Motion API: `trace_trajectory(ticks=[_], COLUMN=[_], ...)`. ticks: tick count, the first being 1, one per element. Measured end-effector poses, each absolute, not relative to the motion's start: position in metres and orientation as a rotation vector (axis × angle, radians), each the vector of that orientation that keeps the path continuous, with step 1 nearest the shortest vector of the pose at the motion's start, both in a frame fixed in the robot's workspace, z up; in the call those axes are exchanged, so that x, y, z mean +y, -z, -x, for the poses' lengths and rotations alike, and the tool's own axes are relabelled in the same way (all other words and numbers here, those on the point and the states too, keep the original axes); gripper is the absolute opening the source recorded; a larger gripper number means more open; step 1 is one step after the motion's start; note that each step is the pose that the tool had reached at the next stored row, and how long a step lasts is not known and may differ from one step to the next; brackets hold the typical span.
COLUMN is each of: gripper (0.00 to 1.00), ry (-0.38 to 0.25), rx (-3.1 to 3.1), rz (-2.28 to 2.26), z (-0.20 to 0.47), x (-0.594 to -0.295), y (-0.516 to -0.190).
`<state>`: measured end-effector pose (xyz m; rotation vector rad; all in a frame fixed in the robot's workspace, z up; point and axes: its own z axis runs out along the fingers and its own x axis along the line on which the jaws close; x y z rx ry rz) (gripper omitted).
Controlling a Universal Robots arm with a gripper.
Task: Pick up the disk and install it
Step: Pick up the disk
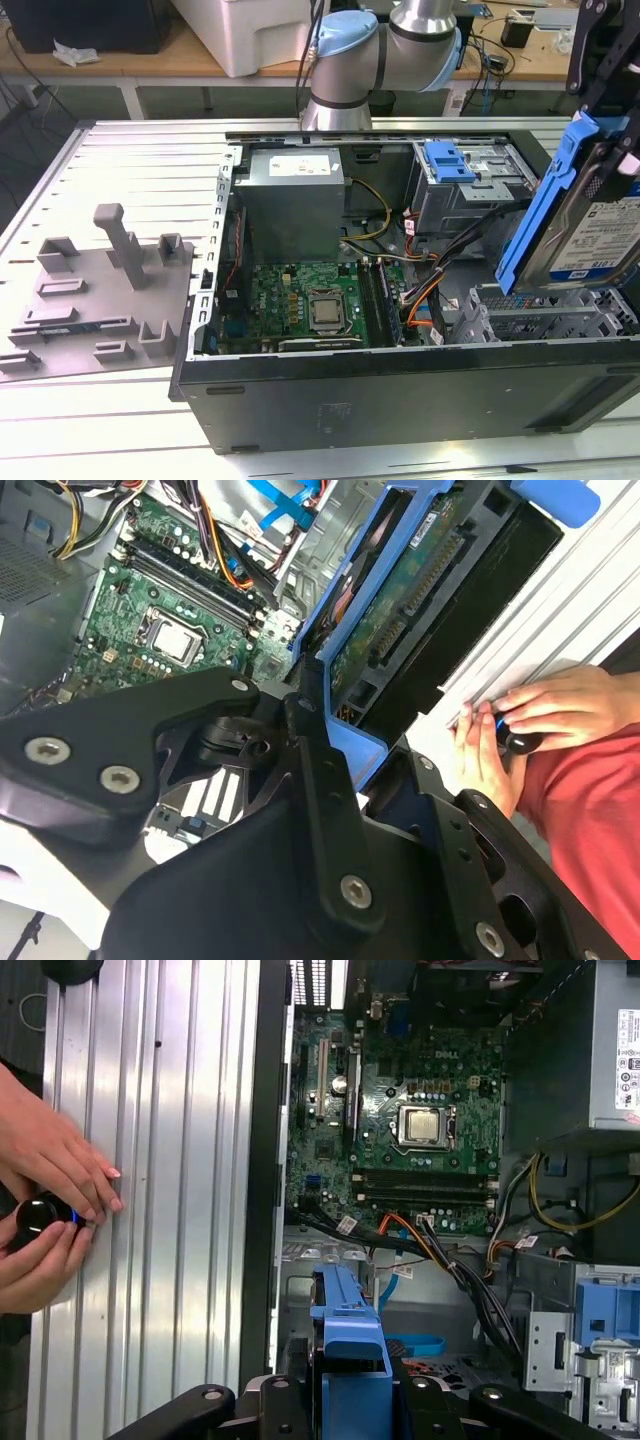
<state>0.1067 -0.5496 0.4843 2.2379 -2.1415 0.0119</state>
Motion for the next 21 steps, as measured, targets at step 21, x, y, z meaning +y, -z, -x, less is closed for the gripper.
trace_trajectory(ticks=[21], gripper=[0.37], ry=[0.031], rx=[-2.210], rz=[-2.208], z=[-0.1083], x=[-0.5496], y=[-0.4770])
